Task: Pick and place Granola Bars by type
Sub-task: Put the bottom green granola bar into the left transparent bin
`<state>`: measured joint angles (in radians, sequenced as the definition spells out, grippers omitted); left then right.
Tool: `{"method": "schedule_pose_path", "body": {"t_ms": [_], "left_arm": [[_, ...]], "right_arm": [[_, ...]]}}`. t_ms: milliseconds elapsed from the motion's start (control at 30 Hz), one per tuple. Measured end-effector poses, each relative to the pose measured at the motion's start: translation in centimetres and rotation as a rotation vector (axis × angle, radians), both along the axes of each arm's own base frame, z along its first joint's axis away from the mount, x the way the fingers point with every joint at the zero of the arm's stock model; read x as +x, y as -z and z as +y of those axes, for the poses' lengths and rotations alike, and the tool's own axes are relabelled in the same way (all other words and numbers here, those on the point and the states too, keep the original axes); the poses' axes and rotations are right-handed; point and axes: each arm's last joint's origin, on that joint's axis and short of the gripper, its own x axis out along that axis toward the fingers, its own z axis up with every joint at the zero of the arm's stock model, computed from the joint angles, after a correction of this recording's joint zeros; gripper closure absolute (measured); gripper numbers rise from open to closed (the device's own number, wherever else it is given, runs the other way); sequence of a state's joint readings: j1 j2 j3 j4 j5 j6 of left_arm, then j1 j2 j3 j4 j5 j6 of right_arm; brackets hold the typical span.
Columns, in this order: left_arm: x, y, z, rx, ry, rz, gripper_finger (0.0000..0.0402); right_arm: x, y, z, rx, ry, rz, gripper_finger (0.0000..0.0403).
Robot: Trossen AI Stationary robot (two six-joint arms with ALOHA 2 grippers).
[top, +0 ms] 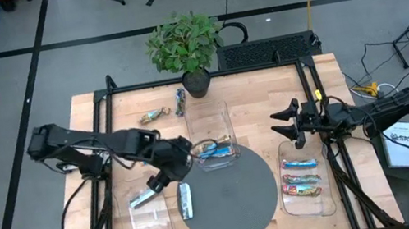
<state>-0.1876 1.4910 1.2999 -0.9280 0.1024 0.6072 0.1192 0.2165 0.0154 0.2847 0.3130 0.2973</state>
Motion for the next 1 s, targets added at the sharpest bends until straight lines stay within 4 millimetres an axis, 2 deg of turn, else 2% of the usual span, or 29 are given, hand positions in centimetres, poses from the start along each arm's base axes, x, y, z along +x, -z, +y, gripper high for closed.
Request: {"method": "schedule_pose_path", "body": {"t_ms": [233, 600, 1000], "left_arm": [[0.7, 1.8, -1.9, 0.056, 0.185, 0.044, 0.0108], [2.1, 5.5, -3.8, 0.133, 0.369, 0.137, 0.0108], [3.2, 10.0, -6.2, 0.147, 0.419, 0.258, 0.0108]], "right_arm": [[0.0, 0.0, 0.0, -0.002, 0.0, 0.003, 0.017], [0.0, 0.0, 0.0, -0.003, 0.0, 0.004, 0.017], [0.0, 0.0, 0.0, -0.003, 0.0, 0.004, 0.017]]}}
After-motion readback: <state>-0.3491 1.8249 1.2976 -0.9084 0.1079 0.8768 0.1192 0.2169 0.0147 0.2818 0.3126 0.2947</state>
